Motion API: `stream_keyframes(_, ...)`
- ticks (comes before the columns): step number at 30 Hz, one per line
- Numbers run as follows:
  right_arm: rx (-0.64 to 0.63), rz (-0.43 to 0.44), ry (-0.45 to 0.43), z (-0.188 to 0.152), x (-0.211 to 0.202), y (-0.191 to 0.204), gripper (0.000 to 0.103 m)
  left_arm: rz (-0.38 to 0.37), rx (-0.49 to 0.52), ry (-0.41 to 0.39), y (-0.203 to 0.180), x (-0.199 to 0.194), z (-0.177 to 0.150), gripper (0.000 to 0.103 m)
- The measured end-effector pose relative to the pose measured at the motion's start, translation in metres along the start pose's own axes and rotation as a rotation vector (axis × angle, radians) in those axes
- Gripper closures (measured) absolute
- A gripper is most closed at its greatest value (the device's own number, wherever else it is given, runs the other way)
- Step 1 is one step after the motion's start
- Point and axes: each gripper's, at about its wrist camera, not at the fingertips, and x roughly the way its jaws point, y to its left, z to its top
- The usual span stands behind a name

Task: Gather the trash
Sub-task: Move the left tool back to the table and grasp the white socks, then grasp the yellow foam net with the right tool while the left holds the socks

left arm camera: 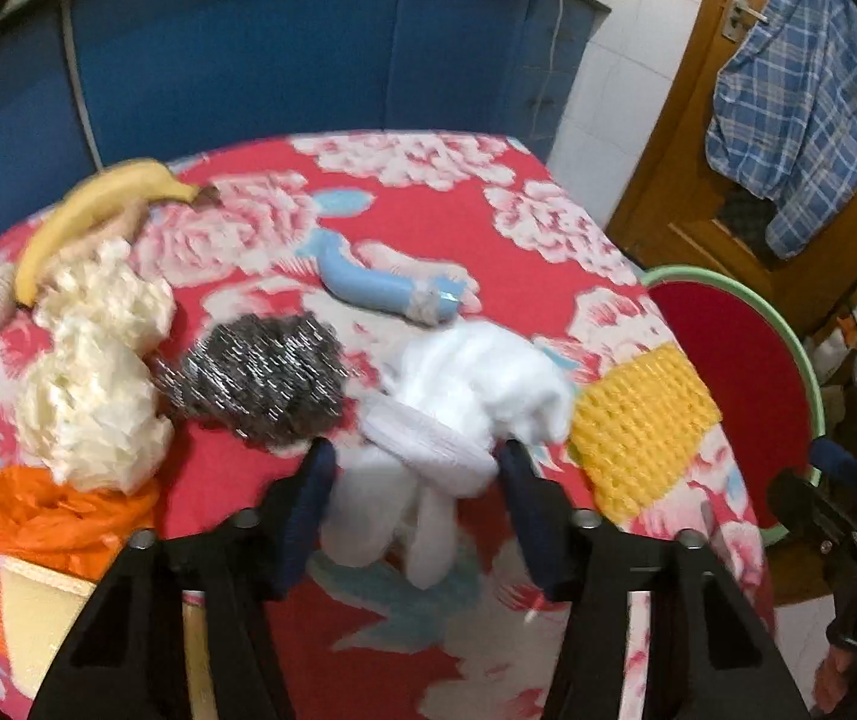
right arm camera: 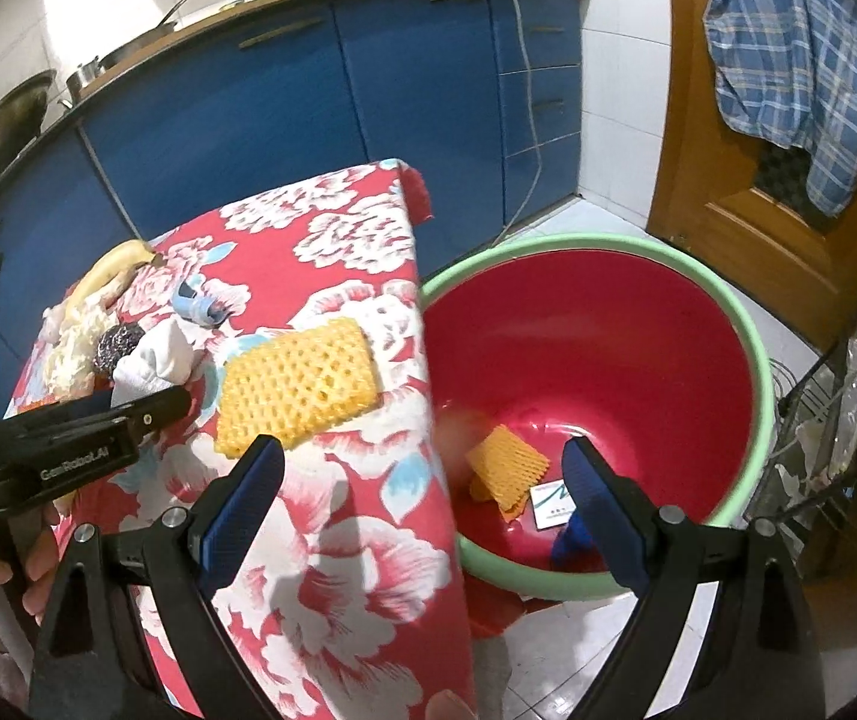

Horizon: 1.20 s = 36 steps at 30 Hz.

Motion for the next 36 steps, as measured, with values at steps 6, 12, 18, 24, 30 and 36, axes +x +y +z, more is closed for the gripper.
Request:
stream_keyframes(6, -0.024, 0.012, 0.018, 0.004, 0.012, 0.013, 0.01, -0.029, -0.008, 0.001, 0.007, -0.004, -0.001, 0.082)
stream_keyframes(12, -0.046, 0.027, 0.026, 0.009, 0.023, 0.027, 0.01, -0.042, -0.014, -0.024, 0.007, -0.016, -0.004, 0.082)
stream_keyframes(18, -0.074, 0.038, 0.044, 0.011, 0.036, 0.04, 0.01, -0.036, -0.053, -0.037, 0.017, -0.026, -0.005, 0.082)
stream_keyframes(24, -0.089, 0.053, 0.063, 0.008, 0.051, 0.049, 0.017, -0.022, -0.072, -0.032, 0.023, -0.029, -0.009, 0.082)
stream_keyframes(30, -0.13, 0.034, 0.037, 0.005, 0.051, 0.057, 0.026, -0.024, -0.076, -0.029, 0.024, -0.029, -0.01, 0.082)
stream_keyframes(36, -0.116, 0.033, 0.023, 0.004, 0.048, 0.054, 0.046, -0.026, -0.078, -0.028, 0.024, -0.029, -0.011, 0.082)
